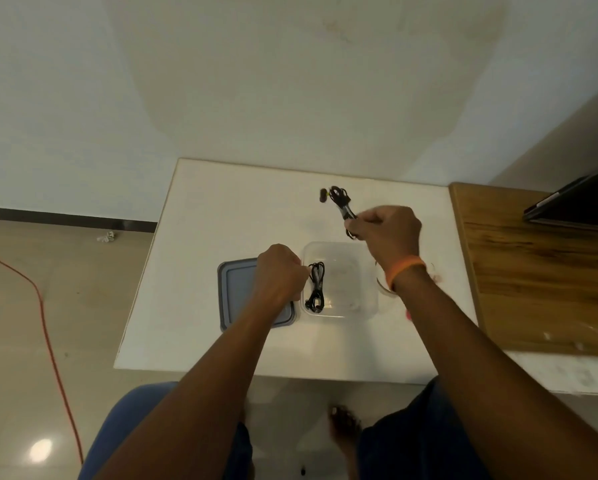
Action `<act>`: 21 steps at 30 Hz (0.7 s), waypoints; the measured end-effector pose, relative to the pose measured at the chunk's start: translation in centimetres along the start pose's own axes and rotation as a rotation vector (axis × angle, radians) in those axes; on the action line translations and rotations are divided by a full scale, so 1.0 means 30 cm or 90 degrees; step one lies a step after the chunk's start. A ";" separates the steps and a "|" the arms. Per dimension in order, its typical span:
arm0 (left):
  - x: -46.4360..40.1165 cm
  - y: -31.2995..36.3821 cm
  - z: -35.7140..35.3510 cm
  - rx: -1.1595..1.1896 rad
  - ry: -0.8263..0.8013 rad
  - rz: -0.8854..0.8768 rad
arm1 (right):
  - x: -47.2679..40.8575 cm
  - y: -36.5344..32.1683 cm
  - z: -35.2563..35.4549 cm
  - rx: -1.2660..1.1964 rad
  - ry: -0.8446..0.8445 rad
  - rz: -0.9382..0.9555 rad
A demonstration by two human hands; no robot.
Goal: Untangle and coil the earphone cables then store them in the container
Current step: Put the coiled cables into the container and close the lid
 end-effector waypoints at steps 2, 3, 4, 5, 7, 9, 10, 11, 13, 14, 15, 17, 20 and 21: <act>0.003 0.006 0.002 -0.003 -0.004 -0.004 | 0.070 0.047 0.071 0.017 0.016 -0.018; 0.001 0.005 0.001 -0.005 -0.004 -0.006 | 0.107 0.071 0.095 0.038 0.030 -0.012; 0.000 0.003 0.000 -0.008 -0.003 -0.008 | 0.146 0.094 0.110 0.063 0.041 0.002; 0.006 0.004 -0.003 -0.009 -0.003 -0.009 | 0.182 0.118 0.120 0.089 0.043 0.018; 0.008 0.000 -0.001 -0.009 -0.005 -0.009 | 0.232 0.161 0.095 0.152 0.024 0.042; 0.007 -0.007 0.002 -0.007 0.001 -0.004 | 0.252 0.195 0.054 0.252 0.017 0.088; 0.009 -0.007 0.005 -0.005 0.003 0.000 | 0.255 0.203 0.042 0.305 0.023 0.107; 0.008 -0.010 0.006 -0.001 0.003 0.005 | 0.254 0.208 0.032 0.355 0.030 0.114; 0.008 -0.013 0.010 0.010 0.000 0.012 | 0.254 0.214 0.014 0.428 0.038 0.123; 0.010 -0.010 0.010 0.016 -0.003 0.014 | 0.255 0.214 0.010 0.450 0.041 0.128; 0.010 -0.011 0.008 0.019 -0.004 0.015 | 0.256 0.212 0.006 0.469 0.045 0.134; 0.004 -0.013 0.006 0.010 -0.004 0.004 | 0.255 0.211 -0.009 0.492 0.042 0.149; -0.004 -0.019 0.001 -0.020 -0.009 -0.031 | 0.256 0.216 -0.032 0.534 0.001 0.165; -0.007 -0.020 0.002 -0.039 -0.016 -0.047 | 0.254 0.214 -0.037 0.553 -0.013 0.173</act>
Point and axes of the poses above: each hand's wrist, its own x-axis away from the middle knuckle, its own z-axis out of the back of the hand, y = z × x, the point moved 4 cm from there along -x, towards the middle knuckle, and after that the axes turned 15 degrees about y, right-handed, at the moved point
